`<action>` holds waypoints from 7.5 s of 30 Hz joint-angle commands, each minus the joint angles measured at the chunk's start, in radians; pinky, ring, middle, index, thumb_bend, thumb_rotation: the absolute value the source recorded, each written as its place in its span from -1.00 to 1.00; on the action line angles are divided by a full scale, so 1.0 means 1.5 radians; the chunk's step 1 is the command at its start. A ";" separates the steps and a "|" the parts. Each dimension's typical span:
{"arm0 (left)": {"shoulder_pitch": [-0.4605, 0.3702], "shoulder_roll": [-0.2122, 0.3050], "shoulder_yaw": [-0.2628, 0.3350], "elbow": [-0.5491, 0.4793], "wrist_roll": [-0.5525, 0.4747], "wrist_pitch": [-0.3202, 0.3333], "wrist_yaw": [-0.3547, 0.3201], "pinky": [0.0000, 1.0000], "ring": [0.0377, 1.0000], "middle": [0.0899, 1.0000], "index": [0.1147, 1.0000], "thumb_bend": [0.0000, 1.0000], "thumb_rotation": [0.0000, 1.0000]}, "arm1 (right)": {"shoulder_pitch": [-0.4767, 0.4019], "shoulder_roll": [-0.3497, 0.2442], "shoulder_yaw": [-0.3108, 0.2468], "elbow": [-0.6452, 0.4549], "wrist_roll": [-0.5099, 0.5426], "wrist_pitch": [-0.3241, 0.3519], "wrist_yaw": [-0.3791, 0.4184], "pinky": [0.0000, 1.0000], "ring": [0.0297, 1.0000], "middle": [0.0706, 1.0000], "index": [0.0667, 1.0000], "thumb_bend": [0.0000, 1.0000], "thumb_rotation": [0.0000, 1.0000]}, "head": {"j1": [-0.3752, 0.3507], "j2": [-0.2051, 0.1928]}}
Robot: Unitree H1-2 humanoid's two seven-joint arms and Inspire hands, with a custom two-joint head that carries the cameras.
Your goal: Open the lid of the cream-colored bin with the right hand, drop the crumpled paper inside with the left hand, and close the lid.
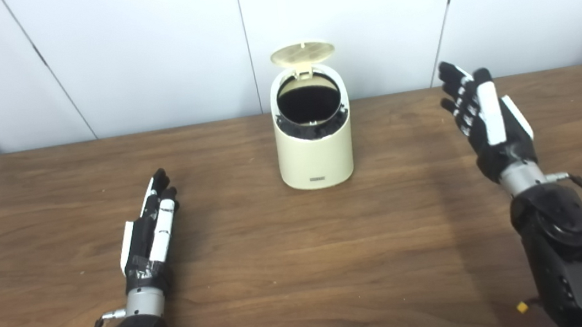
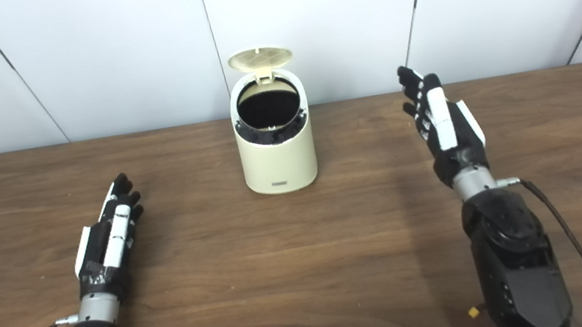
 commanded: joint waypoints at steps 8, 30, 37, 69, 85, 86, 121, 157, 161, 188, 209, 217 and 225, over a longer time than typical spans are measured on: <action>0.001 0.009 -0.011 0.004 0.005 -0.020 -0.007 0.99 0.93 0.96 1.00 -0.35 0.36 | -0.088 -0.027 0.055 -0.048 -0.074 0.015 0.019 0.82 0.88 0.84 0.71 0.28 1.00 | -0.005 -0.016; 0.004 0.006 -0.022 0.036 0.007 -0.052 -0.007 0.98 0.92 0.93 1.00 -0.46 0.28 | -0.217 -0.041 0.165 -0.004 -0.271 0.011 0.038 0.63 0.81 0.81 0.70 0.28 1.00 | 0.003 -0.042; 0.005 0.002 -0.024 0.036 0.009 -0.052 -0.005 0.98 0.91 0.93 1.00 -0.47 0.29 | -0.252 -0.046 0.178 0.022 -0.301 -0.012 0.042 0.67 0.81 0.78 0.66 0.17 1.00 | 0.008 -0.044; 0.010 -0.009 -0.031 0.026 0.029 -0.020 0.027 0.93 0.88 0.88 0.98 -0.30 0.21 | -0.332 -0.137 0.291 0.057 -0.463 -0.122 0.194 0.84 0.86 0.75 0.65 0.17 1.00 | 0.021 -0.035; 0.011 -0.020 -0.030 0.024 0.043 -0.027 0.045 0.94 0.86 0.86 0.96 -0.36 0.20 | -0.332 -0.183 0.305 0.001 -0.565 -0.176 0.244 0.93 1.00 0.86 0.70 0.36 1.00 | 0.031 -0.029; 0.010 -0.020 -0.030 0.026 0.044 -0.031 0.047 0.94 0.85 0.86 0.96 -0.36 0.21 | -0.331 -0.186 0.305 -0.005 -0.569 -0.178 0.247 0.94 1.00 0.86 0.70 0.35 1.00 | 0.031 -0.029; 0.008 -0.028 -0.026 0.010 0.050 -0.026 0.059 0.92 0.83 0.82 0.92 -0.50 0.10 | -0.270 -0.175 0.311 -0.039 -0.602 -0.222 0.312 0.93 1.00 0.80 0.73 0.30 1.00 | 0.044 -0.008; 0.006 -0.030 -0.026 -0.002 0.047 -0.011 0.058 0.94 0.86 0.87 0.96 -0.46 0.04 | -0.220 -0.184 0.308 -0.047 -0.643 -0.244 0.306 0.92 1.00 0.80 0.65 0.25 1.00 | 0.052 0.011; 0.006 -0.031 -0.027 -0.003 0.049 -0.013 0.059 0.93 0.85 0.87 0.96 -0.47 0.06 | -0.221 -0.183 0.308 -0.037 -0.639 -0.246 0.298 0.92 1.00 0.80 0.65 0.26 1.00 | 0.054 0.013; 0.006 -0.041 -0.022 -0.016 0.035 -0.014 0.062 0.89 0.82 0.84 0.90 -0.22 0.07 | -0.233 -0.189 0.321 -0.021 -0.615 -0.225 0.351 1.00 1.00 0.59 0.43 0.36 1.00 | 0.059 0.029; 0.006 -0.041 -0.025 -0.020 0.047 -0.003 0.063 0.98 0.84 0.84 0.90 -0.36 0.05 | -0.222 -0.168 0.285 -0.046 -0.567 -0.204 0.317 0.97 1.00 0.77 0.65 0.37 1.00 | 0.060 0.031; 0.009 -0.040 -0.034 -0.021 0.052 0.002 0.057 0.98 0.85 0.85 0.93 -0.54 -0.13 | -0.229 -0.137 0.240 -0.075 -0.531 -0.182 0.287 0.99 1.00 0.86 0.76 0.24 1.00 | 0.063 0.028; 0.012 -0.038 -0.042 -0.027 0.059 0.010 0.057 1.00 0.88 0.87 0.92 -0.52 -0.14 | -0.227 -0.140 0.203 -0.094 -0.514 -0.169 0.281 0.94 1.00 0.92 0.79 0.20 1.00 | 0.063 0.030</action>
